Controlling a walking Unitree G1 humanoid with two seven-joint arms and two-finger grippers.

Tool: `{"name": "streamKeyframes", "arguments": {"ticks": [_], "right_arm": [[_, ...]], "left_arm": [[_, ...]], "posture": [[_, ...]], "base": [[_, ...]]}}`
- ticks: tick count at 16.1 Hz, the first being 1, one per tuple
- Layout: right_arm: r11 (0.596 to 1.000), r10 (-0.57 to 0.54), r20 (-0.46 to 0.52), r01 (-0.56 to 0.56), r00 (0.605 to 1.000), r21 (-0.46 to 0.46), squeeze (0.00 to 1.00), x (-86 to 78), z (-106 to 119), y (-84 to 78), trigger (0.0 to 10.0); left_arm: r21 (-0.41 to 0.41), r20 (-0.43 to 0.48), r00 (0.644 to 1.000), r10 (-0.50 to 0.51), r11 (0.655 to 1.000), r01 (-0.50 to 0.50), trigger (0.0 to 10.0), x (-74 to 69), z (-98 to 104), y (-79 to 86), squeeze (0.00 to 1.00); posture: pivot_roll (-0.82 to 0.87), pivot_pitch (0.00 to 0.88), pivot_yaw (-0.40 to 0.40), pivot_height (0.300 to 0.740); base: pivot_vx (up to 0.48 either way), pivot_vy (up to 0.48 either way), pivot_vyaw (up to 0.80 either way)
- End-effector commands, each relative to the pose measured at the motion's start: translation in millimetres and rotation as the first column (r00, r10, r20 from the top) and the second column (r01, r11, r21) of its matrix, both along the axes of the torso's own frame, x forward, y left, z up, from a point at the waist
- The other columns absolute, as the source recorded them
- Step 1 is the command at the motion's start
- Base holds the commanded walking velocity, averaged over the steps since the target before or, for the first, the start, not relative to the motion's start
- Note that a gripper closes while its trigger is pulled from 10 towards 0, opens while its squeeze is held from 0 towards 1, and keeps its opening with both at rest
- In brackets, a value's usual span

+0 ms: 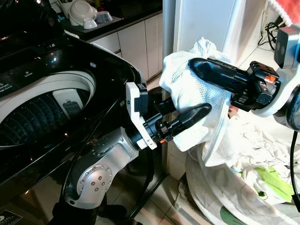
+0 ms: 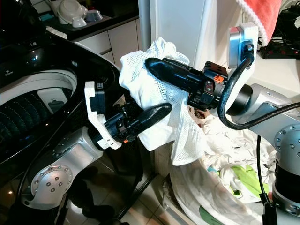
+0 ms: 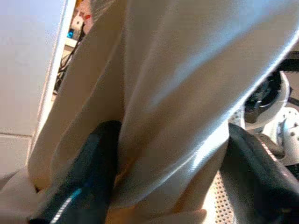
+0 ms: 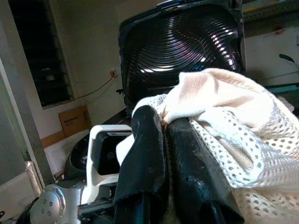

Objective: Clothes washing

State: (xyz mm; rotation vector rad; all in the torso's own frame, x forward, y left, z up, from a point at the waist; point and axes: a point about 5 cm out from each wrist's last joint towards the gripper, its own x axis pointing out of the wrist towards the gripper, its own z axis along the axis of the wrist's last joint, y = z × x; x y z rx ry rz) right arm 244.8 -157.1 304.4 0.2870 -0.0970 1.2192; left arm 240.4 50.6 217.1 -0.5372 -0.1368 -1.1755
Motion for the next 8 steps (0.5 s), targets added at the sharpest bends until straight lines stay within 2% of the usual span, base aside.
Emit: {"name": "streamKeyframes", "arguments": {"ticks": [1, 2, 5, 8], "right_arm": [[1.0, 0.031, 0.035, -0.031, 0.999, 0.002, 0.0, -5.3, 6.3, 5.7, 0.0], [1.0, 0.03, 0.035, -0.031, 0.999, 0.001, 0.0, -5.2, 6.1, 5.8, 0.0], [1.0, 0.025, 0.033, -0.025, 0.999, -0.001, 0.0, -5.0, 4.9, 5.7, 0.0], [1.0, 0.023, 0.032, -0.023, 0.999, -0.002, 0.0, -4.8, 4.2, 5.7, 0.0]], "left_arm": [[0.015, -0.018, 1.0, 0.025, 1.0, -0.025, 0.0, 4.1, -1.2, 1.6, 0.0], [-0.006, -0.031, 0.999, 0.034, 0.999, -0.034, 0.0, 5.3, -0.6, 2.6, 0.0], [-0.025, 0.021, 0.997, 0.071, 0.997, -0.07, 0.0, 7.1, 3.1, 8.6, 0.0], [-0.016, 0.024, 0.997, 0.076, 0.997, -0.076, 0.0, 7.8, 2.3, 10.0, 0.0]], "posture": [[-0.09, 0.0, 0.095, 0.74], [-0.09, 0.0, 0.097, 0.74], [-0.09, 0.0, 0.099, 0.74], [-0.09, 0.0, 0.101, 0.74]], "base": [[0.0, 0.0, 0.0], [0.0, 0.0, 0.0], [0.0, 0.0, 0.0], [0.0, 0.0, 0.0]]}}
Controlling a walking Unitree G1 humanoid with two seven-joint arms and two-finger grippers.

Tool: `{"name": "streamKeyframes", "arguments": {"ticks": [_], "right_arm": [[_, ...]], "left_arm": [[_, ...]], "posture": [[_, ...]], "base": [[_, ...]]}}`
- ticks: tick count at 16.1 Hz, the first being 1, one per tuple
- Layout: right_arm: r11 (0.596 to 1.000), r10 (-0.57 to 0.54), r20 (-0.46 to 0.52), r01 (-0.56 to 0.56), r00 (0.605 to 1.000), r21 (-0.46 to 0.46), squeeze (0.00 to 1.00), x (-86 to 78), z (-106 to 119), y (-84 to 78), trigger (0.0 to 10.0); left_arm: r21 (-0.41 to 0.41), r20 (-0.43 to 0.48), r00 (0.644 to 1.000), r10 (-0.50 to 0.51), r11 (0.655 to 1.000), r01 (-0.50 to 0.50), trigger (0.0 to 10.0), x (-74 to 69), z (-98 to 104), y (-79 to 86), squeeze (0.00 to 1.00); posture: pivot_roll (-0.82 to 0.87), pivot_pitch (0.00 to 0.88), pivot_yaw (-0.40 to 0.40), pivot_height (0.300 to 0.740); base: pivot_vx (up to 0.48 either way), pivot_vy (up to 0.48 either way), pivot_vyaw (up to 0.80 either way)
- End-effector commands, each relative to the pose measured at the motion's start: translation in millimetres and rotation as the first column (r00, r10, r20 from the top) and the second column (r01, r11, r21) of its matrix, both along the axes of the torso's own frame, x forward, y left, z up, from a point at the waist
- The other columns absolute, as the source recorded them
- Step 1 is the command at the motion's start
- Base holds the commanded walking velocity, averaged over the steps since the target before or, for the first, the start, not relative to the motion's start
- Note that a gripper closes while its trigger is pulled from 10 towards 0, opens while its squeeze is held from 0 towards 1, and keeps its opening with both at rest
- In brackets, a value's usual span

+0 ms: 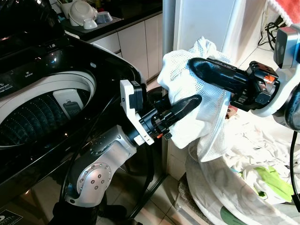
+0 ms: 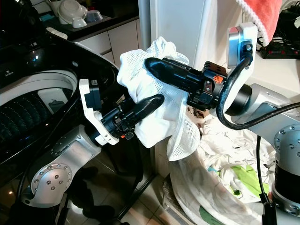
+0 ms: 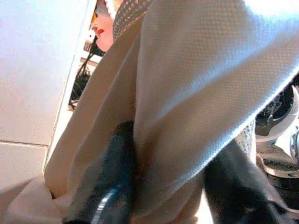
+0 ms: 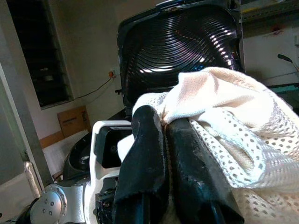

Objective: Clothes washing

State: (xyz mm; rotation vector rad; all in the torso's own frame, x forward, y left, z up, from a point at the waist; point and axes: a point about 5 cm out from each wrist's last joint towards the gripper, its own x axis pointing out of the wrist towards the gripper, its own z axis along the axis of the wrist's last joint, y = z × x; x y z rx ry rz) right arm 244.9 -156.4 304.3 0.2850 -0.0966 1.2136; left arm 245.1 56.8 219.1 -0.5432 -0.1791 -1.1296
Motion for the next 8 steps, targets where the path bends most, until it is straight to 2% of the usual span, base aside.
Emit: {"name": "streamKeyframes", "arguments": {"ticks": [1, 8], "right_arm": [[1.0, 0.031, 0.033, -0.031, 0.999, -0.001, 0.0, -5.1, 4.2, 5.2, 0.0], [1.0, 0.017, 0.035, -0.016, 0.999, -0.011, 0.0, -4.0, 2.9, 5.6, 0.0]], "left_arm": [[0.018, 0.008, 1.0, 0.023, 1.0, -0.023, 0.0, 3.0, -0.5, 3.5, 0.0], [0.019, 0.019, 0.999, 0.032, 0.999, -0.032, 0.0, 3.9, -1.7, 4.3, 0.0]], "posture": [[-0.09, 0.0, 0.102, 0.74], [-0.09, 0.0, 0.106, 0.74]], "base": [[0.0, 0.0, 0.0], [0.0, 0.0, 0.0]]}}
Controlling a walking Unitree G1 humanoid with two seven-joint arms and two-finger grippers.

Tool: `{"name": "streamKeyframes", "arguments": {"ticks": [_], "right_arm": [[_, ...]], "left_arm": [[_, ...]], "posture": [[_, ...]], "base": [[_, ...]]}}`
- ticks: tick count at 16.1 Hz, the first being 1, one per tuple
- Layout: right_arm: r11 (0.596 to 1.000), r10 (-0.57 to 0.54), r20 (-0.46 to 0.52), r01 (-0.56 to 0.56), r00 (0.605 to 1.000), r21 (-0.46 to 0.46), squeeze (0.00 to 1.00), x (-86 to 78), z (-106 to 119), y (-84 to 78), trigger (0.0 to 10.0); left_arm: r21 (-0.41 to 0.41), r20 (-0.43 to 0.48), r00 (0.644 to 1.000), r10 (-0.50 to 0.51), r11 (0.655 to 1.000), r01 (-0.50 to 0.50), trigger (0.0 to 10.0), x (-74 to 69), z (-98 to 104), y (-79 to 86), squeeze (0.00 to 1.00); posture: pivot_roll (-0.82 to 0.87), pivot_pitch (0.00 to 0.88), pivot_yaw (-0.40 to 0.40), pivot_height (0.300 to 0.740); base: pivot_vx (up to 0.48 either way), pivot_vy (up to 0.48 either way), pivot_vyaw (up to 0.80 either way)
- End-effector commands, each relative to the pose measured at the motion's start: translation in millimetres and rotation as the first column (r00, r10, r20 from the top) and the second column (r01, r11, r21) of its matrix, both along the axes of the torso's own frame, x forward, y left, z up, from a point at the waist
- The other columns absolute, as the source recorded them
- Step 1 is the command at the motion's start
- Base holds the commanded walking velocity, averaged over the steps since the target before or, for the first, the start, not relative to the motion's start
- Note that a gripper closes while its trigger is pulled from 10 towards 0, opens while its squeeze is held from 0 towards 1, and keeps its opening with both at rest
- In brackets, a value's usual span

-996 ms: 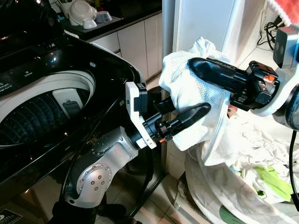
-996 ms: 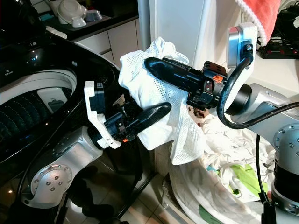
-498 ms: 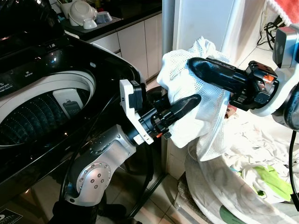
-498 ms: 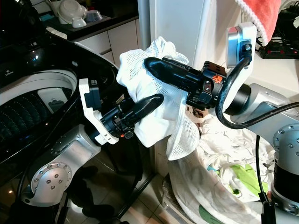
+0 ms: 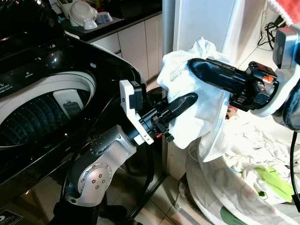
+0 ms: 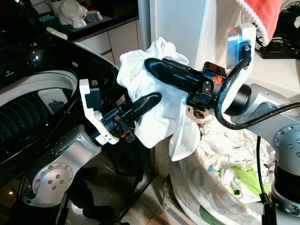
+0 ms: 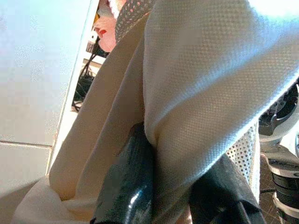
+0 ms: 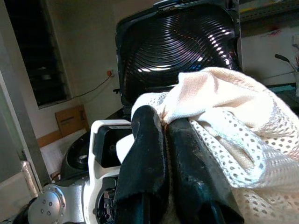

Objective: Clothes washing

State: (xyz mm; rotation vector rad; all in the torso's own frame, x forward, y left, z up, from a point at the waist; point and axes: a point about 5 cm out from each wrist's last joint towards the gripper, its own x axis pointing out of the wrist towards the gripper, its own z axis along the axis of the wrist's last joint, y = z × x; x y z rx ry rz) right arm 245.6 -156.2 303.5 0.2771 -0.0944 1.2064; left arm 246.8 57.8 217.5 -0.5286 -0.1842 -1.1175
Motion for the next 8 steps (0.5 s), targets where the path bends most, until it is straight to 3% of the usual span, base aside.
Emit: {"name": "streamKeyframes", "arguments": {"ticks": [1, 5, 6, 7, 8], "right_arm": [[1.0, 0.023, 0.034, -0.023, 0.999, -0.005, 0.0, -4.5, 4, 5.3, 0.0], [1.0, 0.016, 0.041, -0.015, 0.999, -0.013, 0.0, -4.0, 4, 5.0, 0.0], [1.0, 0.01, 0.046, -0.009, 0.999, -0.012, 0.11, -3.7, 4, 4.7, 0.3], [1.0, 0.009, 0.046, -0.009, 0.999, -0.01, 1.0, -3.5, 4, 4.4, 3.5], [1.0, 0.019, 0.045, -0.019, 0.999, -0.001, 1.0, -3.8, 5, 4.6, 10.0]], "left_arm": [[0.009, 0.012, 1.0, 0.019, 1.0, -0.02, 0.0, 2.5, 0, 3.5, 0.0], [-0.002, 0.038, 0.998, 0.049, 0.999, -0.049, 0.0, 5.3, 2, 6.8, 0.0], [-0.006, 0.04, 0.997, 0.058, 0.998, -0.058, 0.0, 6.4, 3, 8.1, 0.0], [-0.011, 0.051, 0.995, 0.085, 0.996, -0.085, 0.0, 8.9, 5, 10.6, 0.0], [0.005, 0.082, 0.988, 0.13, 0.991, -0.131, 0.0, 14.1, 9, 16.2, 0.0]], "posture": [[-0.09, 0.0, 0.106, 0.74], [-0.09, 0.0, 0.105, 0.74], [-0.09, 0.0, 0.105, 0.74], [-0.09, 0.0, 0.105, 0.74], [-0.09, 0.0, 0.104, 0.74]], "base": [[0.0, 0.0, 0.0], [0.0, 0.0, 0.0], [0.0, 0.0, 0.0], [0.0, 0.0, 0.0], [0.0, 0.0, 0.0]]}}
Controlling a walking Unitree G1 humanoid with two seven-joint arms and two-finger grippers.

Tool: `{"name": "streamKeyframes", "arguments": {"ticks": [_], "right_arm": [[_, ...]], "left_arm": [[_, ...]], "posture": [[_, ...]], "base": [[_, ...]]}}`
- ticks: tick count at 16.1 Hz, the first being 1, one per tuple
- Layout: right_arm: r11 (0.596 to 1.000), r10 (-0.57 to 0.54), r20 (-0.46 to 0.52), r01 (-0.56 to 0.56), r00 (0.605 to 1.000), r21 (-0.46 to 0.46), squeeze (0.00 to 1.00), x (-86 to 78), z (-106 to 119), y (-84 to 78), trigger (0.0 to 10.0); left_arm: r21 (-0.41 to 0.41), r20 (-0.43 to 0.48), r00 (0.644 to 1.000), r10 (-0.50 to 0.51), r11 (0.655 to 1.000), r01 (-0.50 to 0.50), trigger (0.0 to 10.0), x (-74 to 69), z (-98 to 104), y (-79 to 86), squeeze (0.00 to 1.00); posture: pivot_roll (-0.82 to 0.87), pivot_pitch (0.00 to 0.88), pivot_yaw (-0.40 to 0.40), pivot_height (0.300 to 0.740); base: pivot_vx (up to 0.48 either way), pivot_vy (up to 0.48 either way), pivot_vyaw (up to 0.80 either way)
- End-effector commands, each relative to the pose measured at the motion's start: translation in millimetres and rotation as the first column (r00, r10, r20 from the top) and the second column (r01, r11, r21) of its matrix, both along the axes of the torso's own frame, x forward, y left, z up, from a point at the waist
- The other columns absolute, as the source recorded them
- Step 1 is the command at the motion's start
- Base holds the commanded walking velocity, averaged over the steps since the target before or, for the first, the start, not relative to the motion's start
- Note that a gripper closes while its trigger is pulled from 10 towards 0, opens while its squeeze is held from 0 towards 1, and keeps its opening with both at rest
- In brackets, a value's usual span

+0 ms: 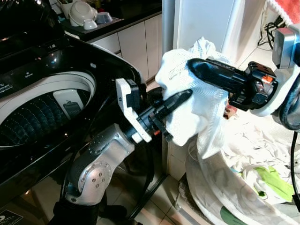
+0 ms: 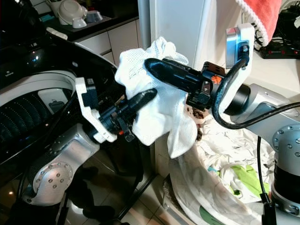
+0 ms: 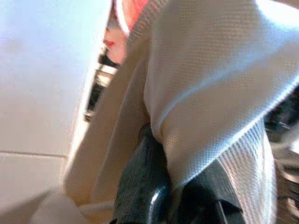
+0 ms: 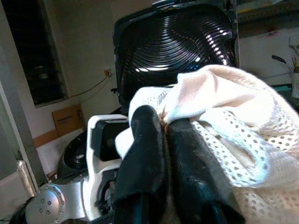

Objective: Clothes washing

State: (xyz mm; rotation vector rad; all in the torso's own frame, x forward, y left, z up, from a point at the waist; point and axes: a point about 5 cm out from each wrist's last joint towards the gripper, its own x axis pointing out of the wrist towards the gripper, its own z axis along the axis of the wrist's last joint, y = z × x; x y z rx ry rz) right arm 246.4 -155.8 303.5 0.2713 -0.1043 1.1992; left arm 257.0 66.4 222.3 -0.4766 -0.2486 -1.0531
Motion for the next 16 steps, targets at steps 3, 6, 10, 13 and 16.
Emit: {"name": "streamKeyframes", "arguments": {"ticks": [3, 6, 10, 13, 16], "right_arm": [[1.0, 0.006, 0.045, -0.006, 0.999, -0.007, 1.0, -2.8, 6, 3.4, 10.0], [0.998, -0.054, 0.045, 0.055, 0.998, -0.025, 0.0, 3.0, 3, 1.6, 10.0], [0.995, -0.065, 0.058, 0.069, 0.996, -0.067, 0.0, 2.9, -1, 5.2, 10.0], [0.985, -0.09, 0.038, 0.095, 0.995, -0.146, 0.0, 7.1, -14, 13.3, 10.0], [0.949, -0.111, 0.003, 0.106, 0.994, -0.298, 0.0, 5.1, -40, 31.0, 10.0]], "left_arm": [[0.044, 0.125, 0.969, 0.215, 0.974, -0.222, 0.0, 25.2, 23, 34.6, 0.0], [0.037, 0.479, 0.631, 0.61, 0.704, -0.709, 0.0, 61.5, 113, 121.6, 0.0], [0.087, 0.779, 0.247, 0.576, 0.291, -0.953, 0.0, 72.3, 172, 164.8, 0.0], [0.311, 0.693, 0.416, 0.589, 0.277, -0.909, 0.0, 107.0, 124, 168.6, 0.0], [0.631, 0.56, 0.528, 0.639, 0.084, -0.771, 10.0, 134.1, 42, 187.3, 0.0]], "posture": [[-0.08, 0.0, 0.102, 0.74], [-0.07, 0.0, 0.1, 0.74], [-0.06, 0.0, 0.098, 0.74], [-0.07, 0.0, 0.103, 0.74], [-0.09, 0.0, 0.117, 0.74]], "base": [[0.0, 0.0, 0.0], [0.0, 0.0, 0.0], [0.0, 0.0, 0.0], [0.0, 0.0, 0.0], [0.0, 0.0, 0.0]]}}
